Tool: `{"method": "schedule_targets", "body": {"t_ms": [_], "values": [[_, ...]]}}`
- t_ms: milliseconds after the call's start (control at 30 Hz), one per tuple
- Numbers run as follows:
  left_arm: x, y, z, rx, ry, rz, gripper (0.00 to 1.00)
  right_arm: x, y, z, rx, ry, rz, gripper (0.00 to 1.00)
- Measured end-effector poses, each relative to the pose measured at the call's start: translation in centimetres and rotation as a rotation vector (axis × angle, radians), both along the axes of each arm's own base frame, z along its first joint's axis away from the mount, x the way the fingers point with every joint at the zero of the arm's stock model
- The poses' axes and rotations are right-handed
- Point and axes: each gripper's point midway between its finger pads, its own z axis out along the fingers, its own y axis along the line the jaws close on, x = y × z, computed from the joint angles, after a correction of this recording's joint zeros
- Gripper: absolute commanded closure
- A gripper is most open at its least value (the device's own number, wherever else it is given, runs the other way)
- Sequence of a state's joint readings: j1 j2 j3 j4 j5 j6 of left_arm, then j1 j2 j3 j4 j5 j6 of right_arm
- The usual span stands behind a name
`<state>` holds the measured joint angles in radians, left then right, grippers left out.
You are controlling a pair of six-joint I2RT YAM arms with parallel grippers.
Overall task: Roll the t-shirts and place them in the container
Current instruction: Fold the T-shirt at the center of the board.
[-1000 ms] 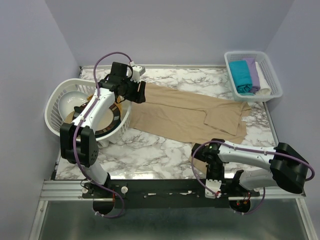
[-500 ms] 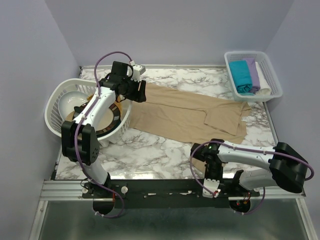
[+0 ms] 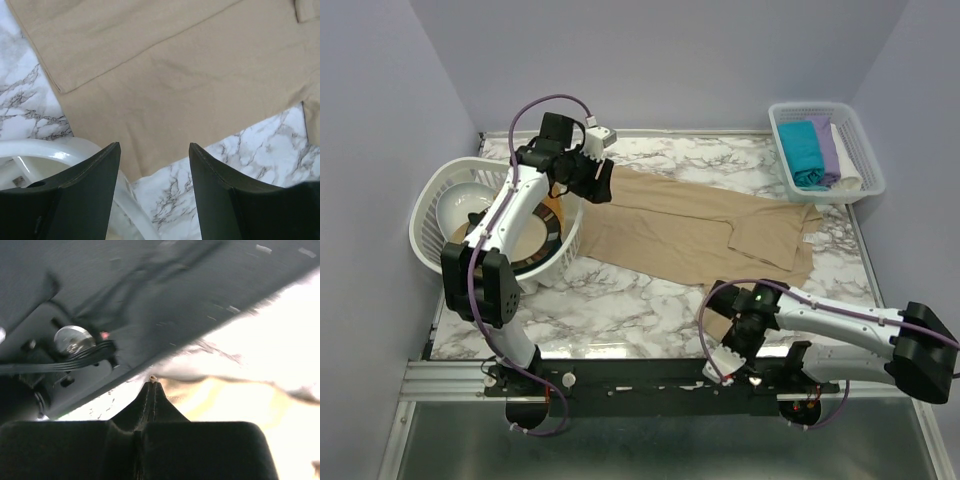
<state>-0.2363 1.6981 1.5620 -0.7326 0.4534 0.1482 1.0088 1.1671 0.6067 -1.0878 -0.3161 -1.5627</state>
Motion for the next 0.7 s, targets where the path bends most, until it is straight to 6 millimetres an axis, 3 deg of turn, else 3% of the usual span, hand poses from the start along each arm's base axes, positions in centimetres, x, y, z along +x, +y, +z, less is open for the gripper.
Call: {"method": "schedule_targets", "body": {"t_ms": [167,233,500,700], "values": [[-1.3,-0.2,2.1,0.069,-0.043,-0.15,0.33,0.7,1.3,1.9,0.063,-0.042,-0.23,1.0],[-2.2,-0.1,2.0,0.11,-0.047,-0.218,0.33,0.8,1.6,2.7,0.085,-0.049,-0.326,1.0],[-7.8,2.6,-2.0,0.316,0.056,-0.547,0.35,1.4,1.2,4.2,0.136,-0.068,-0.554,1.0],[-9.0,3.0,-4.6,0.468,0.028,-0.813,0.36,2.0,0.3,4.4,0.129,-0.081,-0.649,1.0]]}}
